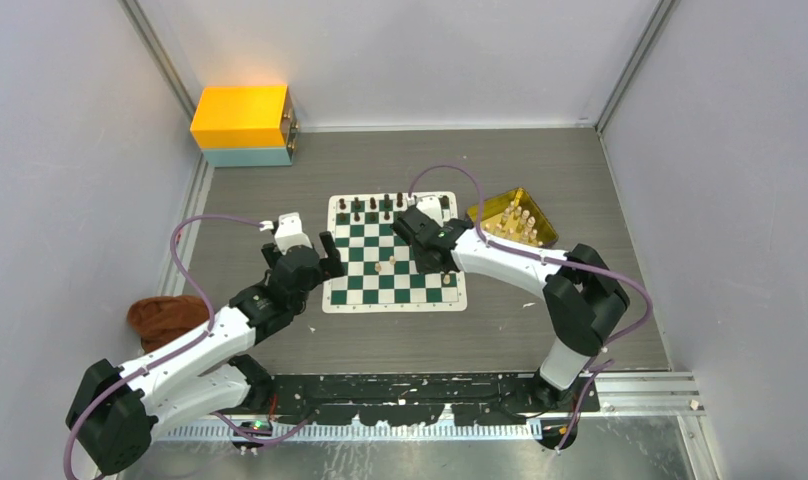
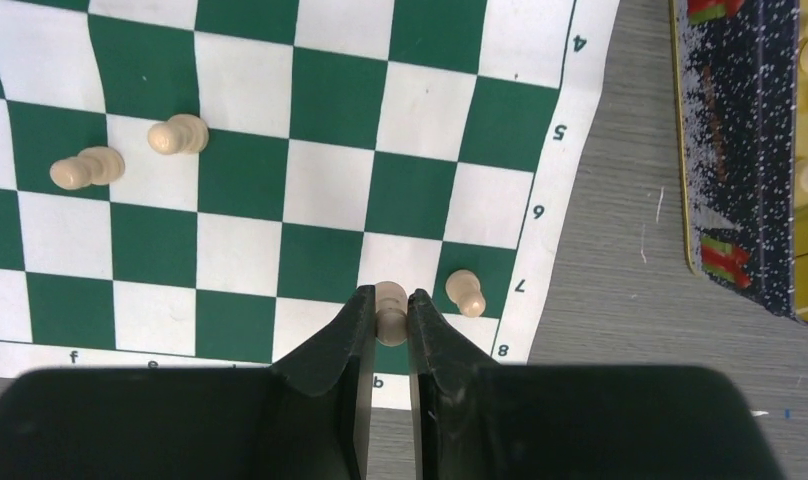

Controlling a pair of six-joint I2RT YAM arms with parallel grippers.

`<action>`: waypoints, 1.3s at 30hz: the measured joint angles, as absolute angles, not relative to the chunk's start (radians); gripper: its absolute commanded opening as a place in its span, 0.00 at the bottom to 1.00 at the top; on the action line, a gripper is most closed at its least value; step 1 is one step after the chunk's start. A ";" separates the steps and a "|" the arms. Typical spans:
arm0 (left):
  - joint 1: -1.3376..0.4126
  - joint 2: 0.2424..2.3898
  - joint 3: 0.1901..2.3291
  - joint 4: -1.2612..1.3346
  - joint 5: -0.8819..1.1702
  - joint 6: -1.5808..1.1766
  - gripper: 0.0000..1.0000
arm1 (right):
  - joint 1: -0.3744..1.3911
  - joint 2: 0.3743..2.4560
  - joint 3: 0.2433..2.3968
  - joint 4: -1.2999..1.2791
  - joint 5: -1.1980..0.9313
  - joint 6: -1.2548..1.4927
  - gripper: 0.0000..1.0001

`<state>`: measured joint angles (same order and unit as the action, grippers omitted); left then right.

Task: Set up the chess pieces on the board
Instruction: Place the chess piece on the chessboard.

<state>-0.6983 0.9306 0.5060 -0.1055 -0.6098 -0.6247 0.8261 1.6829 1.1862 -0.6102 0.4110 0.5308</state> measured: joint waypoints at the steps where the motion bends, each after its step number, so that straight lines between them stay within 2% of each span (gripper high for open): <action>1: -0.698 0.931 0.506 -0.105 -0.610 -0.625 0.98 | 0.832 1.679 1.176 -0.611 0.414 0.535 0.00; 23: -0.698 0.939 0.505 -0.104 -0.609 -0.625 0.98 | 0.851 1.663 1.099 -0.576 0.432 0.579 0.00; 39: -0.698 0.939 0.500 -0.104 -0.609 -0.624 0.98 | 0.851 1.727 1.099 -0.538 0.426 0.579 0.00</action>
<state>-0.6983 0.9390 0.5003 -0.1043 -0.6094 -0.6243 0.8509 1.7267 1.0992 -0.5381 0.4259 0.5785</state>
